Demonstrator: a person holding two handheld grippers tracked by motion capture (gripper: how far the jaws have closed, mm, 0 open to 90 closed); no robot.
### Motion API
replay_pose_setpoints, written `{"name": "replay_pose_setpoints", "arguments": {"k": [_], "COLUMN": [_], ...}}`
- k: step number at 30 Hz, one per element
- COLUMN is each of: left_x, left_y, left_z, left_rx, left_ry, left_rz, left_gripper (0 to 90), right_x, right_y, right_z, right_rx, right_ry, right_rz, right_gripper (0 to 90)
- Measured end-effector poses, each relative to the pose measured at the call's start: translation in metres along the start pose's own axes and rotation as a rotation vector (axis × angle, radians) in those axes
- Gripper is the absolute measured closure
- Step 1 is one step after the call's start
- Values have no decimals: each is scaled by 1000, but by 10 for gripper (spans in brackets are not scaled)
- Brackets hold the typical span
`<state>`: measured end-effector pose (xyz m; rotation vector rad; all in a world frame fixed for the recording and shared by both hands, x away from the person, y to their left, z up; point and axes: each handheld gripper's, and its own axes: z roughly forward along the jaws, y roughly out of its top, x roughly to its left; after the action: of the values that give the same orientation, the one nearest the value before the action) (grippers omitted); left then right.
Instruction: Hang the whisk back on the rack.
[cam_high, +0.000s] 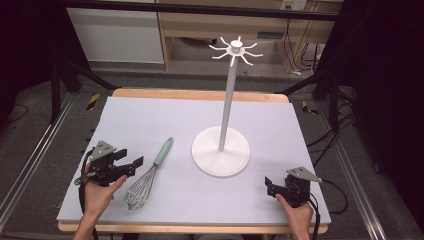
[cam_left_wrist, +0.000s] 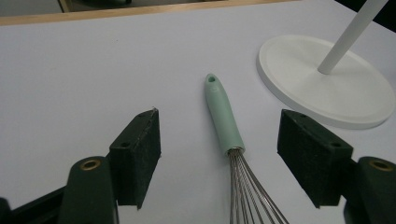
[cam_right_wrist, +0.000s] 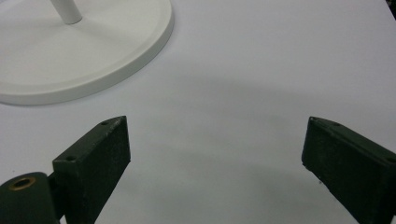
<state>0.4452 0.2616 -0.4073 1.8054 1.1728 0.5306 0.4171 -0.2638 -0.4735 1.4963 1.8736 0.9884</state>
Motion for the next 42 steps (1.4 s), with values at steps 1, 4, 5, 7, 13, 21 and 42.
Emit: {"name": "replay_pose_setpoints", "arguments": {"k": [1, 4, 5, 7, 13, 21, 42], "left_x": [0, -1, -2, -3, -9, -12, -25], "left_y": [1, 4, 8, 10, 22, 33, 47], "left_z": [1, 2, 4, 5, 13, 17, 36], "left_rx": [2, -4, -6, -6, 9, 27, 101], "left_ry": [-2, -4, -8, -9, -8, -10, -28], "left_rz": [4, 8, 13, 19, 50, 70, 112], "left_gripper": [297, 298, 298, 298, 308, 333, 368], "right_x": [0, 1, 1, 1, -2, -2, 0], "right_y": [0, 0, 0, 0, -1, -2, -1], "right_z": [0, -1, -1, -2, -2, -3, -2], "right_rx": [1, 2, 0, -3, -4, -6, -1], "right_ry": [1, 3, 0, -2, -1, -1, -4], "right_rz": [-4, -2, -1, 1, 8, 2, -3], "right_gripper": [84, 84, 86, 85, 86, 86, 87]}}
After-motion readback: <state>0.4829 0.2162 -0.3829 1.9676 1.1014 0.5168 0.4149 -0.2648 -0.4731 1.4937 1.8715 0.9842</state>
